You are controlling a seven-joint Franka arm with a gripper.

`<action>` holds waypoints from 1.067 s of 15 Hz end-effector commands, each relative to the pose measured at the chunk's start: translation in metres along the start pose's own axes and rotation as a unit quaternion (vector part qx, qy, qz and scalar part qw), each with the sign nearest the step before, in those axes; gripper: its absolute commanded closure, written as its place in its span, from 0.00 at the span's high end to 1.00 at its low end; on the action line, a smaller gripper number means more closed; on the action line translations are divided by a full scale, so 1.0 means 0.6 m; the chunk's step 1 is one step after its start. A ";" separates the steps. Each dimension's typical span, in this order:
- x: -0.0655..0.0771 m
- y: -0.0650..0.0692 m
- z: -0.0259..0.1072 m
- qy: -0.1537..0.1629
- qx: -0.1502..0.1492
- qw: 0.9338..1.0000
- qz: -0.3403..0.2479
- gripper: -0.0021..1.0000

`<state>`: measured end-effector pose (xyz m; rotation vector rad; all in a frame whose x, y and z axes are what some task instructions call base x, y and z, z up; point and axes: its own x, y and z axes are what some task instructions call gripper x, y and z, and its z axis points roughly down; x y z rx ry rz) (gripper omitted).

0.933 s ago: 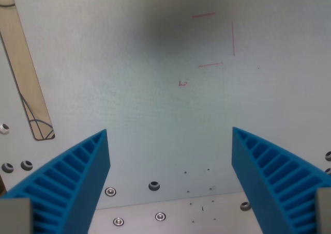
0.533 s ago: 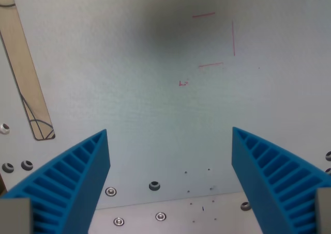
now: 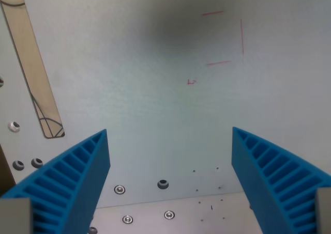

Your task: Rotate around base positive x

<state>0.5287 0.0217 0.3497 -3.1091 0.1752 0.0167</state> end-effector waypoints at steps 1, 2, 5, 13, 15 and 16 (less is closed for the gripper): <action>0.001 0.007 -0.003 -0.006 0.072 0.997 -0.005 1.00; 0.001 0.007 -0.003 -0.006 0.077 0.997 -0.005 1.00; 0.001 0.007 -0.003 -0.008 0.095 0.995 -0.006 1.00; 0.001 0.007 -0.003 -0.014 0.141 0.990 -0.006 1.00; 0.001 0.007 -0.003 -0.015 0.152 0.988 -0.006 1.00; 0.001 0.007 -0.003 -0.016 0.158 0.987 -0.006 1.00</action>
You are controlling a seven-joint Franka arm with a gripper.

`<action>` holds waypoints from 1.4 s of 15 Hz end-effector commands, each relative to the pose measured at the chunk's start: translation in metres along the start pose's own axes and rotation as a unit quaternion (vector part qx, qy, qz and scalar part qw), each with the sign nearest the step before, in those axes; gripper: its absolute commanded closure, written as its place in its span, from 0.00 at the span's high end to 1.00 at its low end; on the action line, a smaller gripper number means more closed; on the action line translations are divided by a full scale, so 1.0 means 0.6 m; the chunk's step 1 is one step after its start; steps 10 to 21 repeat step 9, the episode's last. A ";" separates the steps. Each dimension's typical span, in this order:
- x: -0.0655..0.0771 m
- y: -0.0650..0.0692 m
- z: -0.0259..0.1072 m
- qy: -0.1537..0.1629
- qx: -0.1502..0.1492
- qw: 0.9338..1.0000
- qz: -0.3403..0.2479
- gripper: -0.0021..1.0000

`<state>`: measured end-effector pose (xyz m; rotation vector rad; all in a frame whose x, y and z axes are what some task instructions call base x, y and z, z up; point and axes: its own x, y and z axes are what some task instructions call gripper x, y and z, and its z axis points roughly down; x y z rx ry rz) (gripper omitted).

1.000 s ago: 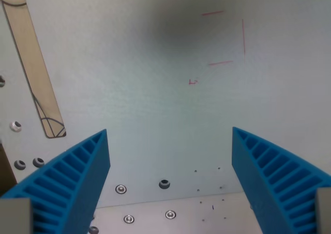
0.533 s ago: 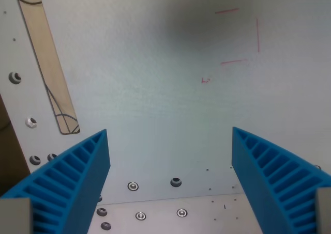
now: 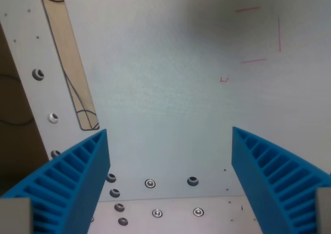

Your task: Rotate around base positive x

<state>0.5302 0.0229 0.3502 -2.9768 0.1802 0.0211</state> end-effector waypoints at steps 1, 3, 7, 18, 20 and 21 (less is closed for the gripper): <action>-0.002 0.008 -0.004 -0.013 0.098 0.995 -0.010 1.00; -0.002 0.008 -0.004 -0.014 0.110 0.994 -0.010 1.00; -0.002 0.008 -0.004 -0.017 0.133 0.991 -0.010 1.00; -0.002 0.008 -0.004 -0.019 0.144 0.989 -0.010 1.00; -0.002 0.008 -0.004 -0.019 0.144 0.989 -0.010 1.00; -0.002 0.008 -0.004 -0.019 0.144 0.989 -0.010 1.00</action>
